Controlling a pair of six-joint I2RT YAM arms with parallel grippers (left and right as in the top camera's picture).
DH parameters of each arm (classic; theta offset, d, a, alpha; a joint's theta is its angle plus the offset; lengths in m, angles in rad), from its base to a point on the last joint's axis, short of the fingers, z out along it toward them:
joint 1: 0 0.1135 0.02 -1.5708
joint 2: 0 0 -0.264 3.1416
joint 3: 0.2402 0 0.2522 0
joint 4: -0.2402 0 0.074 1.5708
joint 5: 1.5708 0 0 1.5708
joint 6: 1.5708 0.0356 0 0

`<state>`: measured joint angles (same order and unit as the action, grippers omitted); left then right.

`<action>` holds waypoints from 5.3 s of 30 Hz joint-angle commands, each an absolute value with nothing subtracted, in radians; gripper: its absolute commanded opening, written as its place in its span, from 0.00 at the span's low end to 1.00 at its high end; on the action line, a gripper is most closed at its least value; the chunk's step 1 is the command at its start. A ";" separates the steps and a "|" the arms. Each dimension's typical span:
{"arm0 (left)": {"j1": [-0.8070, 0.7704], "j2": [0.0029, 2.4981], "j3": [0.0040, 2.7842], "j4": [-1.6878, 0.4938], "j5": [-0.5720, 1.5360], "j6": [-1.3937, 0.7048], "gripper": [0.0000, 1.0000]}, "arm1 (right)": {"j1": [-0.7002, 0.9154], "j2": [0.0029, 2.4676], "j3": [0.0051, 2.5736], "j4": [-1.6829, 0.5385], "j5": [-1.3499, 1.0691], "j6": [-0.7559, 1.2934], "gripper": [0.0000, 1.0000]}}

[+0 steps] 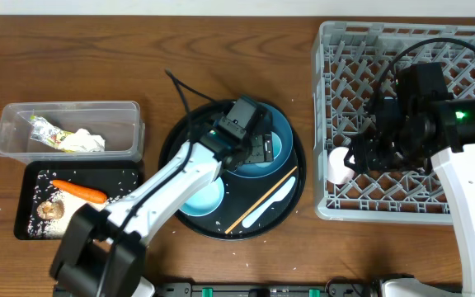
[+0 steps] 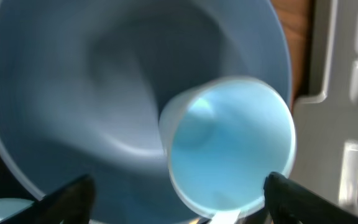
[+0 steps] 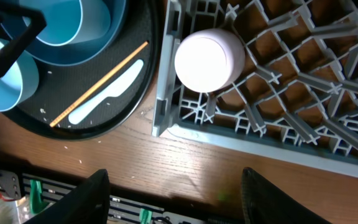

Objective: Sort waste into correct bins and load items into the dishwasher rack
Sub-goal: 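Reach left gripper toward the blue cup on the blue plate, then grasp the blue cup rim with left gripper and lift it, then reach right gripper to the held blue cup and grasp its body, then open left gripper to release the blue cup to the right gripper, then carry the blue cup right and lower it upside down into the rack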

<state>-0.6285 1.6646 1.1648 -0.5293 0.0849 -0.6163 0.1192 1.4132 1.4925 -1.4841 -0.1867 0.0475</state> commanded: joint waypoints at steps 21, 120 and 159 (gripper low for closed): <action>-0.601 1.716 1.163 -0.455 0.054 -0.642 0.06 | 0.125 1.405 1.490 -1.489 -0.195 0.009 0.61; -0.013 1.423 1.165 0.009 1.572 -0.611 0.06 | 0.337 1.665 1.489 -0.377 -1.557 -0.223 0.49; 0.140 1.423 1.165 0.001 1.570 -0.612 0.34 | 0.249 1.621 1.489 -0.080 -1.488 0.351 0.18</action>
<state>0.0990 1.4216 1.1625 0.0006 1.5669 -0.6098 0.3000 1.6600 1.4868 -0.0845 -1.4883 0.2073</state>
